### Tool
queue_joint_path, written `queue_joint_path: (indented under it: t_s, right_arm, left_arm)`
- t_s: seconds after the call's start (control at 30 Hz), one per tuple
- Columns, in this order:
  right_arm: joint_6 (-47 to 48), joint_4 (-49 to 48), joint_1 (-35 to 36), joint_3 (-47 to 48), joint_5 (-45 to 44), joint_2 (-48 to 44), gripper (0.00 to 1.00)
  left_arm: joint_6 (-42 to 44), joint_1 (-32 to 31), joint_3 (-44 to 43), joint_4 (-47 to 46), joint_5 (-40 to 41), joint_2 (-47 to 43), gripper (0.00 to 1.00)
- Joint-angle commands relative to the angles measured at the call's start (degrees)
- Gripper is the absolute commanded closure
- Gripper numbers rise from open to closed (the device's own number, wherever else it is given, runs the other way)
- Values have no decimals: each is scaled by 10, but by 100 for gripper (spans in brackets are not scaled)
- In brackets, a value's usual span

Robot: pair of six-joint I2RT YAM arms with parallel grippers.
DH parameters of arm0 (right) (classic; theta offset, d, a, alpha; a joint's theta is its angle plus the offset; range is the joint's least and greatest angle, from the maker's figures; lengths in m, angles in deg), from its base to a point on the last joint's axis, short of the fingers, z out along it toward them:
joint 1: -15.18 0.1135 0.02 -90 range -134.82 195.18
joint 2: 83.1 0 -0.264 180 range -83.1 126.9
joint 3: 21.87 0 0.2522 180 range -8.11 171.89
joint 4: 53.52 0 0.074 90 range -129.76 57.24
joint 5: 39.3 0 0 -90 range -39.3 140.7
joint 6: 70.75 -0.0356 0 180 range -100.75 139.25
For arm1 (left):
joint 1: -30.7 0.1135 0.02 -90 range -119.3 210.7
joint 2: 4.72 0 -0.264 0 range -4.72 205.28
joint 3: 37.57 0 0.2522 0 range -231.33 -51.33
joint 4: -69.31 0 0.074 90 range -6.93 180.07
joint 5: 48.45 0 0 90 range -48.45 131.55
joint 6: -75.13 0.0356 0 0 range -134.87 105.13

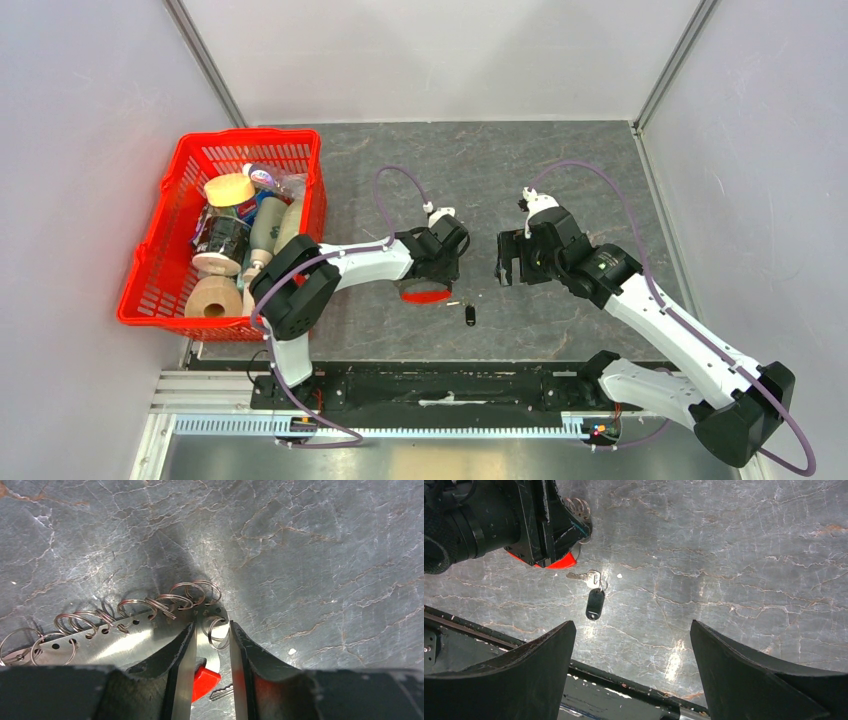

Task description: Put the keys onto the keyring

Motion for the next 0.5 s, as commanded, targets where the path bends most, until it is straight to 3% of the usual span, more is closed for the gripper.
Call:
queue_joint_path:
  t_s: [0.0,0.27,0.47]
  right_arm:
    - [-2,-19,1,-1,8,-6,8]
    - [-4,-18,0,-2,9,-9,8]
    - [-3,-16,1,-3,9,-14,8]
  left_arm:
    - [-22,2,10,-20,-11,-19,64]
    - [-27,2,18,-25,-12,-19,66]
    - [-27,2,16,-26,-12,-16,73]
